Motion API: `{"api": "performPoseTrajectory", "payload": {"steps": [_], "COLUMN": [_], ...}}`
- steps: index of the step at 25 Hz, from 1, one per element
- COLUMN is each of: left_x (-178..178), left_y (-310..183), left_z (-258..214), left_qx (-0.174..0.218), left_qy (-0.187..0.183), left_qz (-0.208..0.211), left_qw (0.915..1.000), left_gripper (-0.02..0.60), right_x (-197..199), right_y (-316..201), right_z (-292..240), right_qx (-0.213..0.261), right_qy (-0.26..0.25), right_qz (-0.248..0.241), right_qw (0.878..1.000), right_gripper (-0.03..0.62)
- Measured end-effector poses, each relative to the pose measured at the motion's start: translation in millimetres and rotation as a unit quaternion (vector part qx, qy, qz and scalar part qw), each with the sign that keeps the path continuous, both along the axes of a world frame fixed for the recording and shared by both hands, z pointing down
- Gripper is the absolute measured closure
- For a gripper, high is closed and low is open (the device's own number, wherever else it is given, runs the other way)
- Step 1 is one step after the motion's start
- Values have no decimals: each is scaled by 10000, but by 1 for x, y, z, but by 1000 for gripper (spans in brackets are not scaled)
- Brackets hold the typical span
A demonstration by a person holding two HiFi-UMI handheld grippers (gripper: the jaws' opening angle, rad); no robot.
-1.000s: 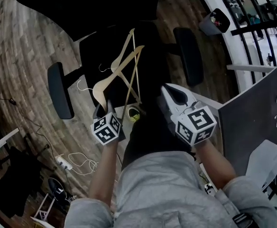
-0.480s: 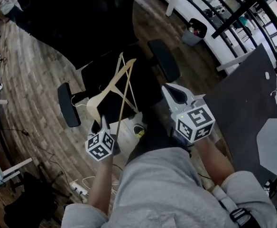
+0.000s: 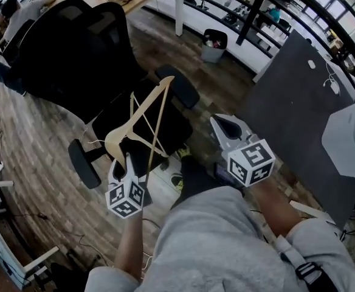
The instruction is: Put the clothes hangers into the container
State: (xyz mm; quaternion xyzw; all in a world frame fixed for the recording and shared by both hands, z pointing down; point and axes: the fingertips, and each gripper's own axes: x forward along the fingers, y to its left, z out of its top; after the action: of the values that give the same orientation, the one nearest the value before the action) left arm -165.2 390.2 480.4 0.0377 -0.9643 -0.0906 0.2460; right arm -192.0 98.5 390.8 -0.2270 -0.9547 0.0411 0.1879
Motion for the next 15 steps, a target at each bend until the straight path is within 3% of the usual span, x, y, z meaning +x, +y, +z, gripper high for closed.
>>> {"api": "performPoseTrajectory", "payload": {"steps": [8,15], "left_x": [-12,-38], "left_y": [-68,-171], "left_z": [-25,-52], "left_qx": [60,170], "left_qy": [-275,-548], "left_qz": [966,2033], "left_qw": [9949,9774], "left_gripper": [483,513], "right_x": [40,75], "right_y": [-68,-155], "right_z": [-21,-39], "right_qx": [24,174], "right_qy": [-38,-205], "right_qz": [968,1831], "right_qw": [9953,9827], "right_gripper": [595,595]}}
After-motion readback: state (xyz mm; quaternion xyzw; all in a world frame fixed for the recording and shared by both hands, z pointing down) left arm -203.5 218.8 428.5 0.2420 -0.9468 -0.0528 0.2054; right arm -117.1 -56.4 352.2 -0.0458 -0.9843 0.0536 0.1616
